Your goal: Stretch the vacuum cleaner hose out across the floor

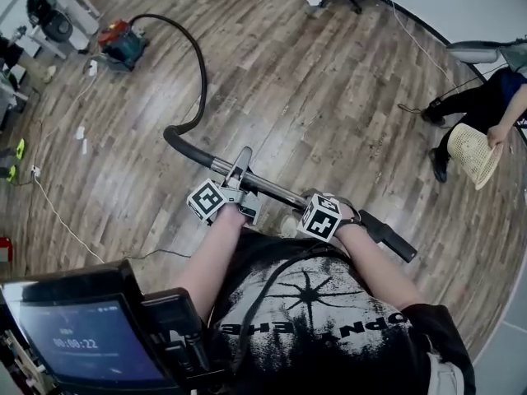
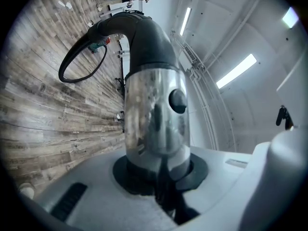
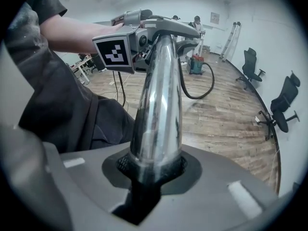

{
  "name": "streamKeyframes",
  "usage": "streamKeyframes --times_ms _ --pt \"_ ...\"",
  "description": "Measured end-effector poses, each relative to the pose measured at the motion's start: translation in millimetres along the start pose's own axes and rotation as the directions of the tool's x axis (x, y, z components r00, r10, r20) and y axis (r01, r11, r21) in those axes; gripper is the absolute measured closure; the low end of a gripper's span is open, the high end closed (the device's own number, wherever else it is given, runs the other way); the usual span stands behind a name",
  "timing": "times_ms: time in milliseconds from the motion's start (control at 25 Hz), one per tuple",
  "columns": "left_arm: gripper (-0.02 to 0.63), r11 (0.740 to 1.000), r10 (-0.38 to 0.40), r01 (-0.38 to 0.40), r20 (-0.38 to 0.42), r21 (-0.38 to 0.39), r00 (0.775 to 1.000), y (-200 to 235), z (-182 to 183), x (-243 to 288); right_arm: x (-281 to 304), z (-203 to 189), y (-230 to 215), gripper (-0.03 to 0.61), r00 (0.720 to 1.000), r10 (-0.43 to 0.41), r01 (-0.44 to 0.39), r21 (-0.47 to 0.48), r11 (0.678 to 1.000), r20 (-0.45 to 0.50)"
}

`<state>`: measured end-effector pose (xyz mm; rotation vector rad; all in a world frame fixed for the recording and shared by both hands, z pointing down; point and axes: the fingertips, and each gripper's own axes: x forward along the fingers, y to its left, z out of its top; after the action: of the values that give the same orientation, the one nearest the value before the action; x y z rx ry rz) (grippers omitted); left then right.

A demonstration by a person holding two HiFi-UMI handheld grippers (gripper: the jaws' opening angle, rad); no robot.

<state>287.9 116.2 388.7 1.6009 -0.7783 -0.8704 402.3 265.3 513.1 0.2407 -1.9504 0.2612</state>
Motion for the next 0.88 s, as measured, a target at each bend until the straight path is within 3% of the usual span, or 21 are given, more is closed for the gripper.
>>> streamKeyframes --times_ms 240,560,880 --pt "0.560 1.000 0.015 -0.015 -0.010 0.017 1.000 -9.1 -9.2 -13.8 -0.8 -0.9 18.3 0.482 0.999 0.005 -0.005 0.007 1.000 0.033" --pt "0.561 1.000 0.003 -0.002 -0.040 0.004 0.999 -12.9 -1.6 -62.4 7.0 16.7 62.7 0.482 0.997 -0.071 0.070 0.029 0.997 0.011" --pt "0.560 0.998 -0.008 -0.001 -0.168 -0.055 0.986 8.0 -44.3 -94.9 19.7 -11.5 118.5 0.482 0.990 -0.133 0.139 0.167 0.976 -0.042"
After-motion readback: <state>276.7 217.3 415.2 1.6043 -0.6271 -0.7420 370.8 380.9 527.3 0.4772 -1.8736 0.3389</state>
